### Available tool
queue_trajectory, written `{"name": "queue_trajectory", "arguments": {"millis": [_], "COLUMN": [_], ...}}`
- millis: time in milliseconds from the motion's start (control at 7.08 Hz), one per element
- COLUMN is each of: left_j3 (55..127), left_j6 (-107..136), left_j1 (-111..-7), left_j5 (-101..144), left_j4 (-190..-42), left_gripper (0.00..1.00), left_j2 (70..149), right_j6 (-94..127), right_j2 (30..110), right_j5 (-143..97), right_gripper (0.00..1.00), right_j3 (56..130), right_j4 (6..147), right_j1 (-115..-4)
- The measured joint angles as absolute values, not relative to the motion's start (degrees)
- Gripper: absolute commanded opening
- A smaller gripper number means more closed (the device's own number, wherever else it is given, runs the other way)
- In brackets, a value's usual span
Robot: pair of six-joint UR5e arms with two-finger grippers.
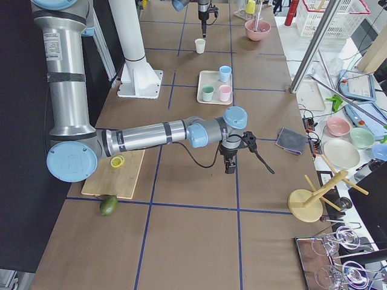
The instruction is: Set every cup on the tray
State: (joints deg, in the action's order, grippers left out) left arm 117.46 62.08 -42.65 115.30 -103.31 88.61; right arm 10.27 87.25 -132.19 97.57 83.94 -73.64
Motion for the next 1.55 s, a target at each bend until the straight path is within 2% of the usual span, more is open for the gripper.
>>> {"name": "queue_trajectory", "arguments": {"millis": [848, 989, 1130, 1272, 1413, 1554], "left_j3": [115.33, 114.63, 113.96, 113.42, 113.20, 113.03], "left_j6": [62.23, 62.23, 62.25, 62.73, 63.97, 65.35], "left_j1": [-41.11, -40.99, -40.89, -40.78, -40.35, -39.57], "left_j5": [118.63, 119.14, 119.34, 119.41, 119.43, 119.42], "left_j4": [-103.30, -103.33, -103.35, -103.35, -103.36, -103.36], "left_gripper": [0.99, 0.92, 0.66, 0.32, 0.07, 0.00], "left_j2": [88.61, 88.72, 88.91, 89.11, 89.40, 89.99], "right_j6": [10.28, 10.28, 10.28, 10.28, 10.28, 10.30], "right_j2": [87.30, 87.33, 87.35, 87.36, 87.36, 87.36], "right_j5": [-132.19, -132.19, -132.19, -132.19, -132.19, -132.19], "right_gripper": [1.00, 1.00, 1.00, 1.00, 1.00, 1.00], "right_j3": [97.36, 97.37, 97.37, 97.38, 97.38, 97.38], "right_j4": [83.94, 83.94, 83.94, 83.94, 83.94, 83.93], "right_j1": [-73.65, -73.65, -73.65, -73.65, -73.65, -73.65]}}
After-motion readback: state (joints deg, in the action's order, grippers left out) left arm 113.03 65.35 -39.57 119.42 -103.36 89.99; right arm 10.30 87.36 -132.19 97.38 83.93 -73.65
